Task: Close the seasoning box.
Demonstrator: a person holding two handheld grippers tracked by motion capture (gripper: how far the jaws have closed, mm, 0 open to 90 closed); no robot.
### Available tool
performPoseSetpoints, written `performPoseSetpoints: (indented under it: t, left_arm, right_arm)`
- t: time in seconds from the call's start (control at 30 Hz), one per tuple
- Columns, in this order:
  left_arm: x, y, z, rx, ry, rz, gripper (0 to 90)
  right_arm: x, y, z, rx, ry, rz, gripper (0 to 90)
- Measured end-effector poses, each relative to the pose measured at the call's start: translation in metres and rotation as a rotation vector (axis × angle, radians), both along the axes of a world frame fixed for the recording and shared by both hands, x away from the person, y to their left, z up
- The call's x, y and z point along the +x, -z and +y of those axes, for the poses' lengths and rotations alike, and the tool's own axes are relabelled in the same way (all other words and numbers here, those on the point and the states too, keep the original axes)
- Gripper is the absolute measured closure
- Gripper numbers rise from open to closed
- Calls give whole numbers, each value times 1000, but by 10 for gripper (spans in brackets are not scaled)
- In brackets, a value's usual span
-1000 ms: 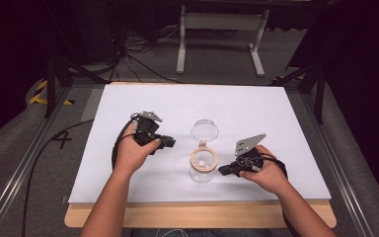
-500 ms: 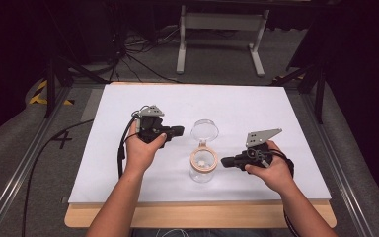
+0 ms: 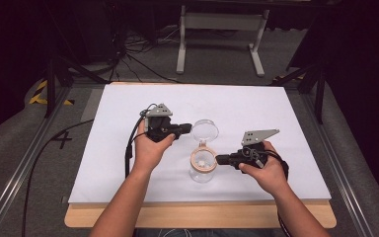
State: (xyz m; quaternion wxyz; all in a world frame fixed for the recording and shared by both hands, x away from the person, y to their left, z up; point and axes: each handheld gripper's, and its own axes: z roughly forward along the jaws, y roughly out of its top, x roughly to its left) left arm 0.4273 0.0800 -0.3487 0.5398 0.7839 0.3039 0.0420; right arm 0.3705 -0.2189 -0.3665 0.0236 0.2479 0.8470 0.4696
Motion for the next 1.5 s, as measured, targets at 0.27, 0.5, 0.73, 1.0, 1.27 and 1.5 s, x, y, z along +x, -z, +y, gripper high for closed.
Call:
performPoseSetpoints:
  t: [0.27,0.5,0.73,1.0,1.27,1.5]
  left_arm:
    - [9,7,1,-42,-28,3,872]
    - [18,14,1,-88,15,26,881]
    - [11,9,-4,-79,46,3,884]
    - [3,5,-5,-57,71,-7,880]
    - [-3,0,-2,-23,81,-7,876]
    - [-8,-7,4,37,78,-12,867]
  right_arm:
    - [0,3,12,-1,-28,-7,898]
    - [0,4,16,19,-17,-10,898]
    - [0,-3,11,52,23,-22,898]
    - [-1,-8,8,65,18,-26,898]
    - [-2,-10,4,63,15,-15,898]
    - [-4,-10,2,32,-5,14,898]
